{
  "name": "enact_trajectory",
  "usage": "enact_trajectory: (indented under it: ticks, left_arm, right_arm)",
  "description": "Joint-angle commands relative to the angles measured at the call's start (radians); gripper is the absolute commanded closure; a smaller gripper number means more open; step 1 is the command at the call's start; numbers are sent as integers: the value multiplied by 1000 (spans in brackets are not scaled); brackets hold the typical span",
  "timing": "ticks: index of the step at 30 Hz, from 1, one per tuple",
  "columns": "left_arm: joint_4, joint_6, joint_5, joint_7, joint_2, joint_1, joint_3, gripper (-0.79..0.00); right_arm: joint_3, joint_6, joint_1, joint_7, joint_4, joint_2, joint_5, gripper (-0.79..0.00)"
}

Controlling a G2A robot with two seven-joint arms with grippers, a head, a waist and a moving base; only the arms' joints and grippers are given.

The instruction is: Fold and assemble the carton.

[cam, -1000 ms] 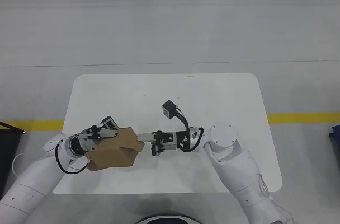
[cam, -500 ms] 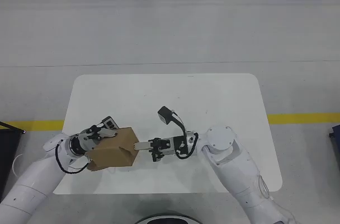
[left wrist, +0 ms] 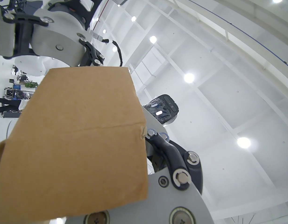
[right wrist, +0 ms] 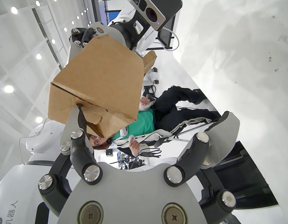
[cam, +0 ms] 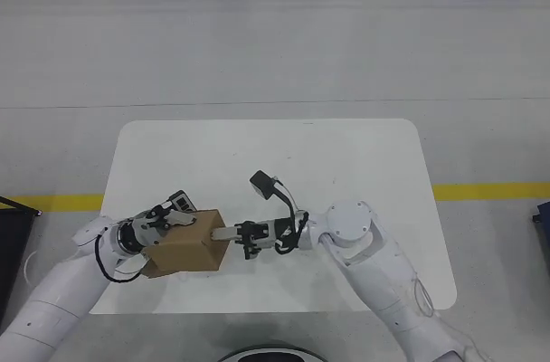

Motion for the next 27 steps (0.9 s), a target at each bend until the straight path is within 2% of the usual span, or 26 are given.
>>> enact_trajectory:
  ticks: [1,6,17,27]
  left_arm:
    - [3,2,3,-3,-2,0,-4,0]
    - [12,15,4,-13,-6,1,-23,0]
    - [5,30,18,-16,-17,14,-46,0]
    - [4,49,22,-17,-22,30,-81,0]
  right_arm:
    - [-10,13,8,-7,6,0,-7,-785]
    - [-24,28,19,-27,14,3,-14,-785]
    - [19,1,-18,-51,-27,22,4,-785]
    - [171,-132,-133,-57,-99,51,124,-785]
